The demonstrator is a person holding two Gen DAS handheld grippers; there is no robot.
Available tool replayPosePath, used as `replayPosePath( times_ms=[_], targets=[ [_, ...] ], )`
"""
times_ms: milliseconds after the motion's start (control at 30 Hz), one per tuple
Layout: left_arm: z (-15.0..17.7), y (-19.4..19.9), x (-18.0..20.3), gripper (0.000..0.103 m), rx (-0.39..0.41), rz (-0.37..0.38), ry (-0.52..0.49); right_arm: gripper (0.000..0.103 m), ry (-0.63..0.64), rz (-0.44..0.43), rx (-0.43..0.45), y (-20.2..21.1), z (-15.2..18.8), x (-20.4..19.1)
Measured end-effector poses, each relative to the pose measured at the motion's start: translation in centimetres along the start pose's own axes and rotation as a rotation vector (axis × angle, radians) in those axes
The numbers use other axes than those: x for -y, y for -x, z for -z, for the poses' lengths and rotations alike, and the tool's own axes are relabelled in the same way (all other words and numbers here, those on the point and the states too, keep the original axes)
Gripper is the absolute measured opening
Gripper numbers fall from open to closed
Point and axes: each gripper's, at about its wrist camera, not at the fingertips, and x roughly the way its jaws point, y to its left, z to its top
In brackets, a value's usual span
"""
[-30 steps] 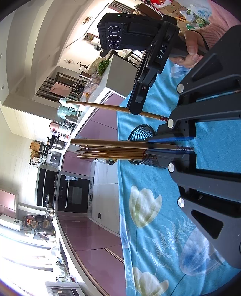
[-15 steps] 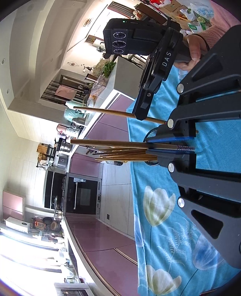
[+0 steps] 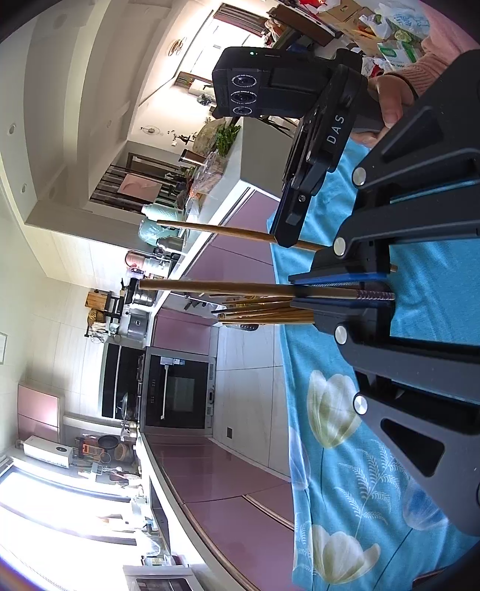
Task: Organize utensils
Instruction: 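Lower the left gripper's chopstick into the mesh cup while the right lowers its own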
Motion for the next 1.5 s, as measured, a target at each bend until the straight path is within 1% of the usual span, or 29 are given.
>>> replayPosePath(
  times_ms=[300,467,1067,1500],
  targets=[
    [-1.5,0.7,0.5,0.007,0.04,-0.009,-0.006,0.006,0.011,0.005,0.01,-0.5,-0.9,0.1],
    [-2.1,0.4,0.6,0.007,0.048,-0.008,-0.005,0.006,0.012,0.013,0.016,-0.6,-1.2,0.3],
    [-2.4,-0.5,1.1,0.007,0.043,-0.022,-0.006,0.006,0.01,0.031,0.023,-1.3,-1.8,0.6],
    [-2.7,-1.0,1.6,0.007,0.025,-0.027,-0.011,0.006,-0.003,0.044,0.018,-2.1,-2.0,0.8]
  ],
)
